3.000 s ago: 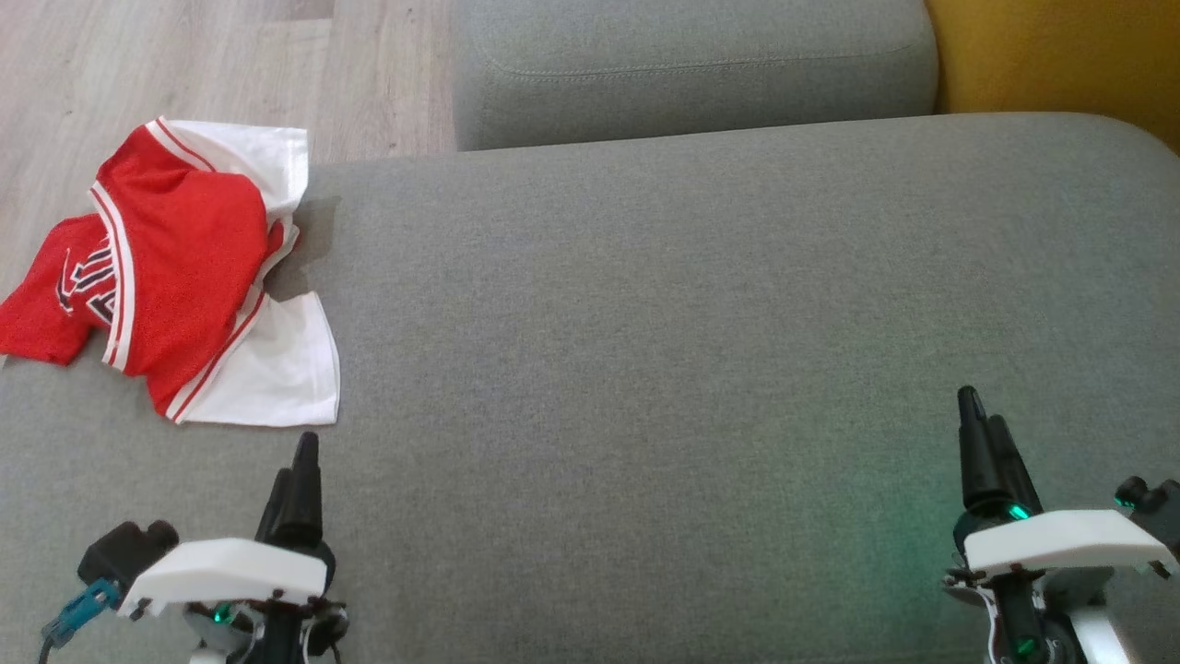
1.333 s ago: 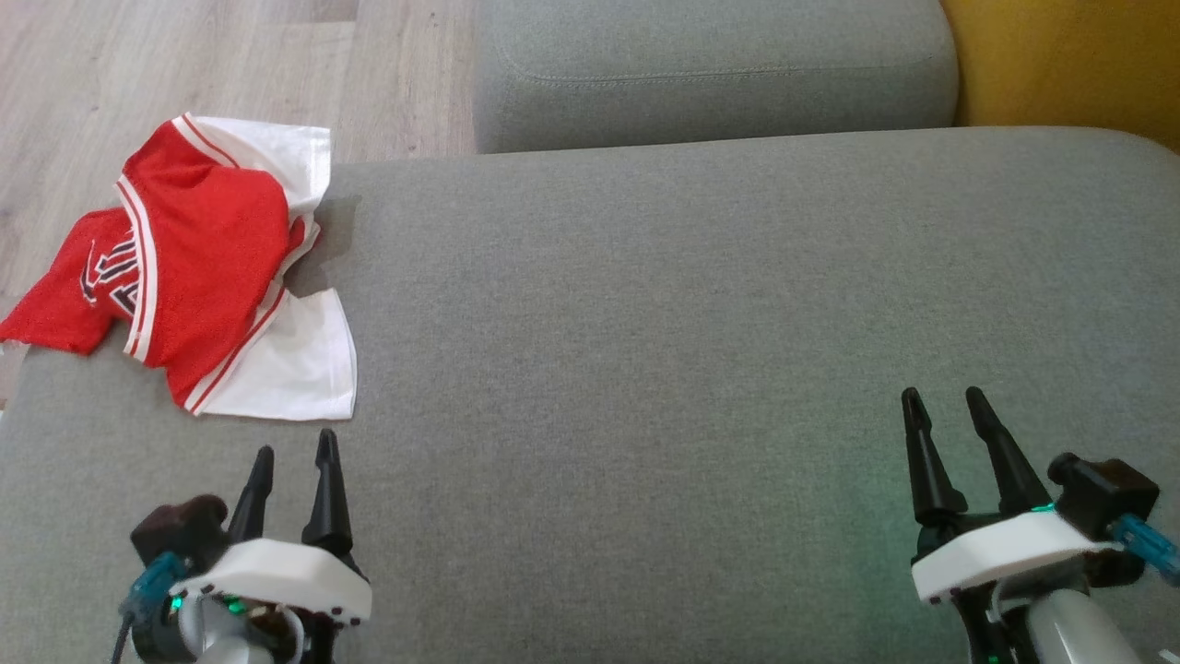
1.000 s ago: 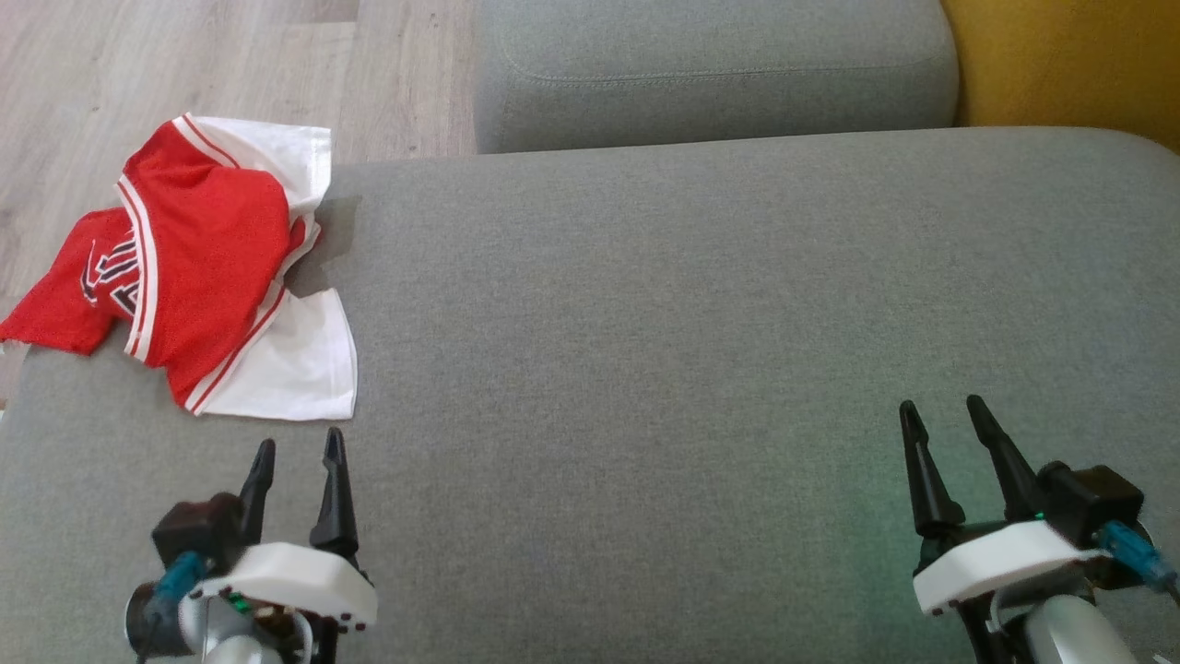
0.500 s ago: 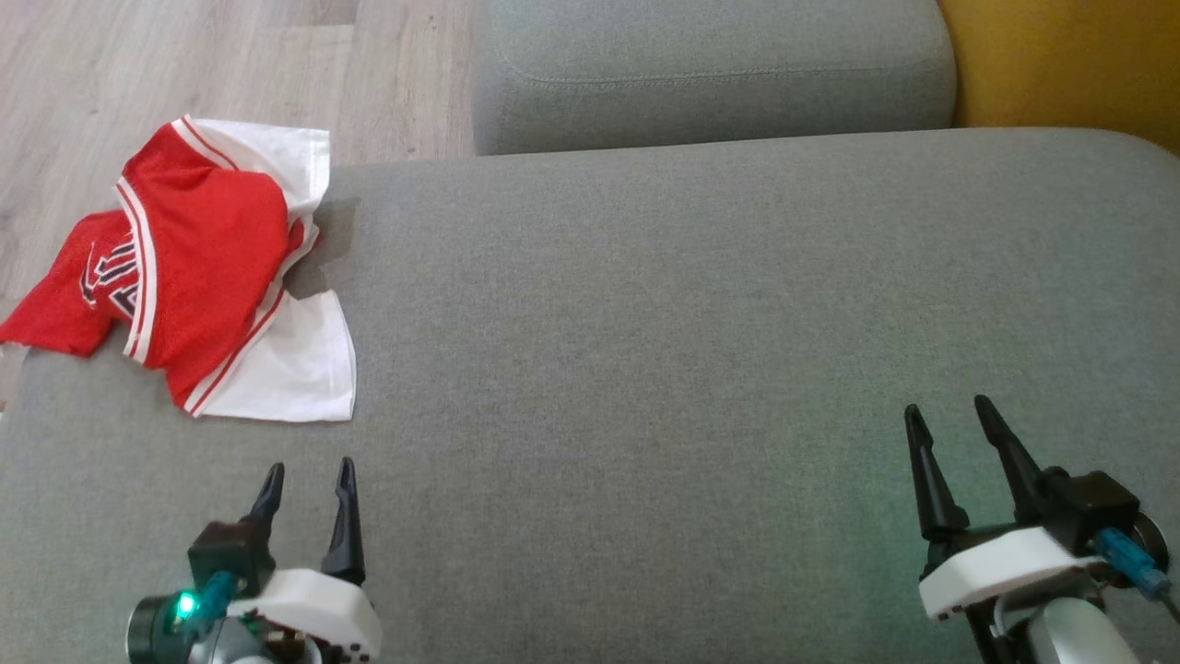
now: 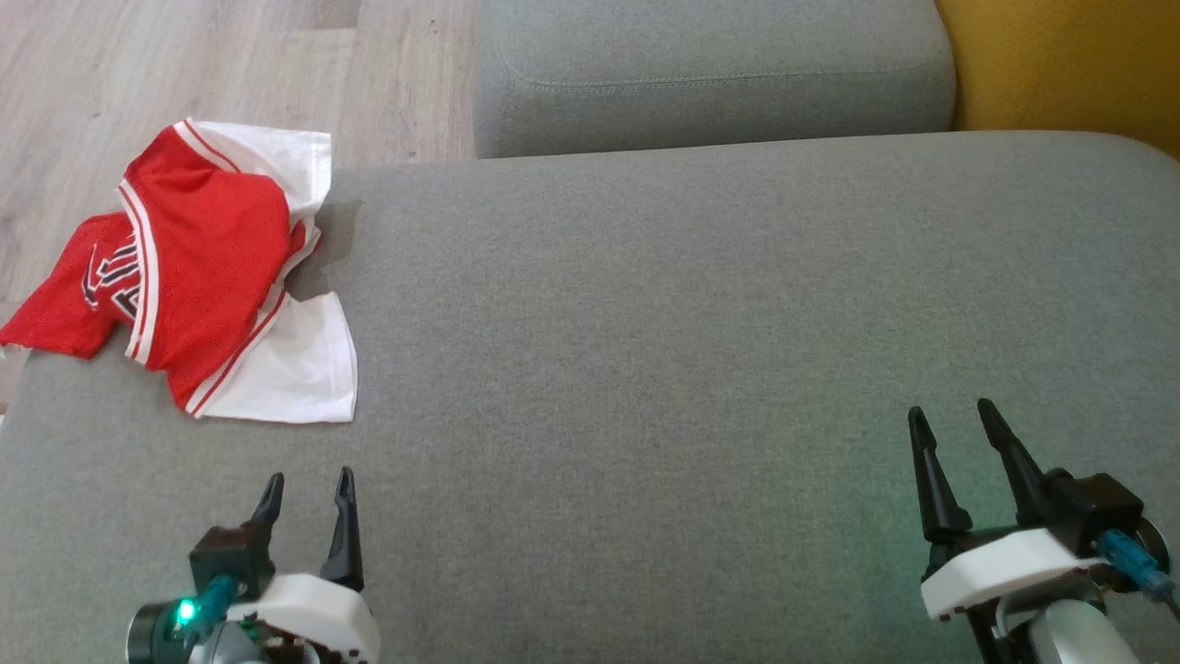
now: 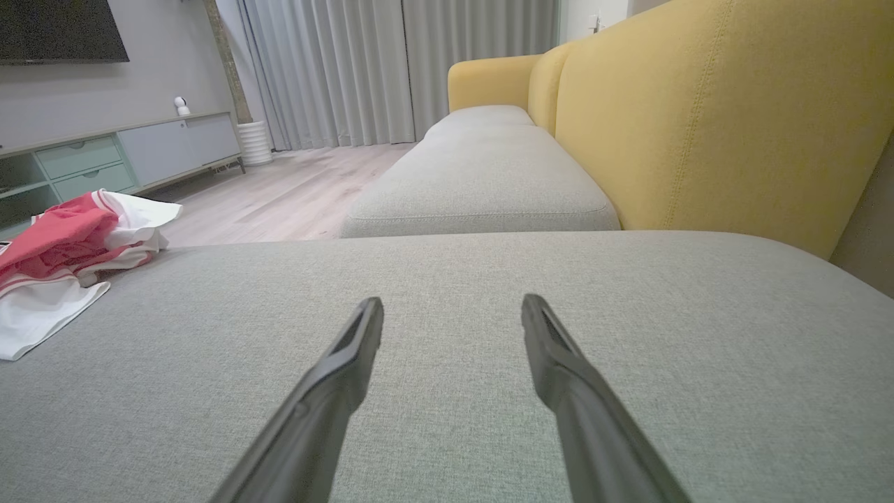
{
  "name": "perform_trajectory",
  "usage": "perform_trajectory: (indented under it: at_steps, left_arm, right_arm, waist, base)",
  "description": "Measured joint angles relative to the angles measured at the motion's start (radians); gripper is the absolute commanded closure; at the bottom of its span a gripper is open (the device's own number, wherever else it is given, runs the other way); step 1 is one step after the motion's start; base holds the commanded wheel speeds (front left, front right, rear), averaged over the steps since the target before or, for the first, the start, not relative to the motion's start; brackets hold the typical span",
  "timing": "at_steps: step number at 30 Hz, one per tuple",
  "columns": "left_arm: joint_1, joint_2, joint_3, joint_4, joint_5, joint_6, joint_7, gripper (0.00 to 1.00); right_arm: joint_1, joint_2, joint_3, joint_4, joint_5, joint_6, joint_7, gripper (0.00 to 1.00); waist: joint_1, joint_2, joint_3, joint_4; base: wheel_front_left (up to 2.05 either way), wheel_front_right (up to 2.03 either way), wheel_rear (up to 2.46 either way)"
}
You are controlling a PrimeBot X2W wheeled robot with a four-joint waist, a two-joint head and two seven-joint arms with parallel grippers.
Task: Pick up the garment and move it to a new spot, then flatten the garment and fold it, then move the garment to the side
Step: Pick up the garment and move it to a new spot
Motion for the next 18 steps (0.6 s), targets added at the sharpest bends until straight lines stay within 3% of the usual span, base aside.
perform_trajectory:
  at_steps: [8, 18]
  left_arm:
    - [-0.008, 0.001, -0.023, 0.006, -0.007, 0.000, 0.000, 0.00]
    - [-0.020, 0.005, -0.022, 0.006, -0.025, 0.010, 0.000, 0.00]
  right_arm:
    - [0.002, 0.001, -0.005, 0.001, 0.000, 0.000, 0.000, 0.00]
    - [0.003, 0.017, 0.013, -0.001, 0.000, 0.000, 0.000, 0.00]
  waist:
    - [0.0000, 0.0000, -0.002, 0.038]
    - [0.0000, 0.0000, -0.006, 0.190]
  base:
    - [0.00, 0.00, 0.00]
    - [0.00, 0.00, 0.00]
